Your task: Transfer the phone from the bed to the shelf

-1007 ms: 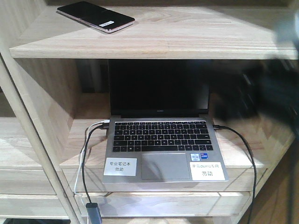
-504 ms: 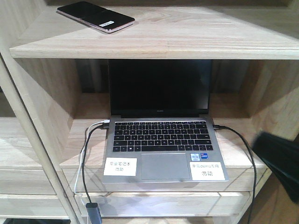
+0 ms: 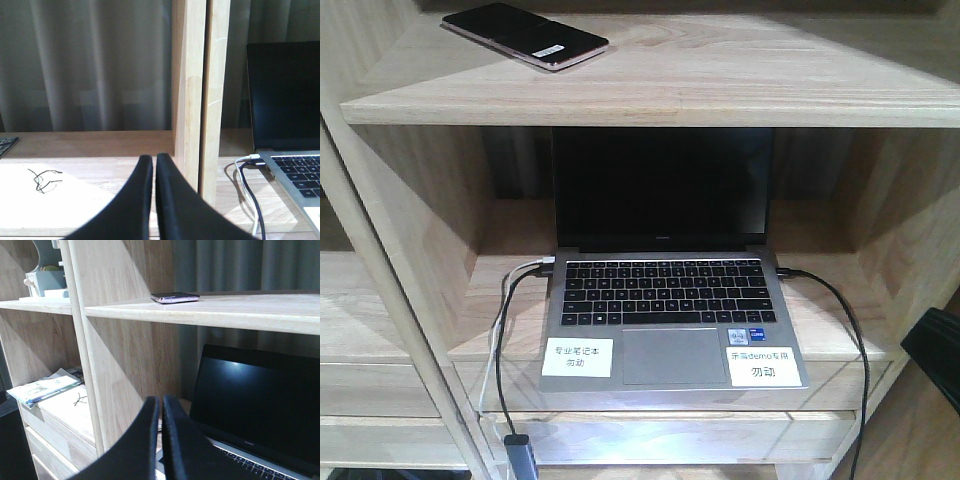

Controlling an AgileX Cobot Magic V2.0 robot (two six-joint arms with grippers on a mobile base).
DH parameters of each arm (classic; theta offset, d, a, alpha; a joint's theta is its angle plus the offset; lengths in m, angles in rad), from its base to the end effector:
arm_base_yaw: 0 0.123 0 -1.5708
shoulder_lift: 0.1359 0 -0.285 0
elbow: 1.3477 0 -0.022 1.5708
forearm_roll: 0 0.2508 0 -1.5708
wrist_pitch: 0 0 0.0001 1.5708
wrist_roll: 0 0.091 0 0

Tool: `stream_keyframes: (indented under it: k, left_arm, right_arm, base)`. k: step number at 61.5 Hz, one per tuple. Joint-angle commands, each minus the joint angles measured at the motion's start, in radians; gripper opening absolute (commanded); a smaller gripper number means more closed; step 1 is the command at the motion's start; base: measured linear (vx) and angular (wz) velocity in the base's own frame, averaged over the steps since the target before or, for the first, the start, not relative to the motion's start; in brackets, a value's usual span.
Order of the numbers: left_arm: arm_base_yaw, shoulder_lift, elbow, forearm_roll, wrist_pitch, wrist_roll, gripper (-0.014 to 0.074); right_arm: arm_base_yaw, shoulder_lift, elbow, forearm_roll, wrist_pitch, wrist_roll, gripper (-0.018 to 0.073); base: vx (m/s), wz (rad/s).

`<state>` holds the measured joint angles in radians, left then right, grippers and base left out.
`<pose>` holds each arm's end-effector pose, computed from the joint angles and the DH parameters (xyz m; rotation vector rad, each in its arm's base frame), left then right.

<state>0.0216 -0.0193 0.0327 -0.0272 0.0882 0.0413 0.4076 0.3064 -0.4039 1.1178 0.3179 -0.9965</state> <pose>0.0564 0.0010 0.1952 -0.0040 1.5852 0.0261 0.0561 0.0522 0.3163 -0.4648 1.4929 0.6200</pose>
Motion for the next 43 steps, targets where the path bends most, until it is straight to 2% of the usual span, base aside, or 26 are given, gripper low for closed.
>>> stream_keyframes:
  k: [1, 31, 36, 43]
  left_arm:
    - [0.003, -0.006, -0.025, -0.01, -0.072, -0.009, 0.0001]
    - [0.003, -0.006, -0.025, -0.01, -0.072, -0.009, 0.0001]
    - [0.003, -0.006, -0.025, -0.01, -0.072, -0.009, 0.0001]
    - [0.003, -0.006, -0.025, -0.01, -0.072, -0.009, 0.0001]
  right_arm:
    - [-0.003, 0.007, -0.024, 0.019, -0.03, -0.01, -0.0006]
    - [-0.003, 0.007, -0.024, 0.012, -0.036, -0.005, -0.0006]
    - [-0.003, 0.007, -0.024, -0.043, -0.036, 0.033, -0.0006]
    - [-0.003, 0.007, -0.024, -0.215, -0.036, 0.207, -0.0006]
  base:
    - [0.0, 0.0]
    - [0.0, 0.0]
    - [0.0, 0.0]
    - [0.0, 0.0]
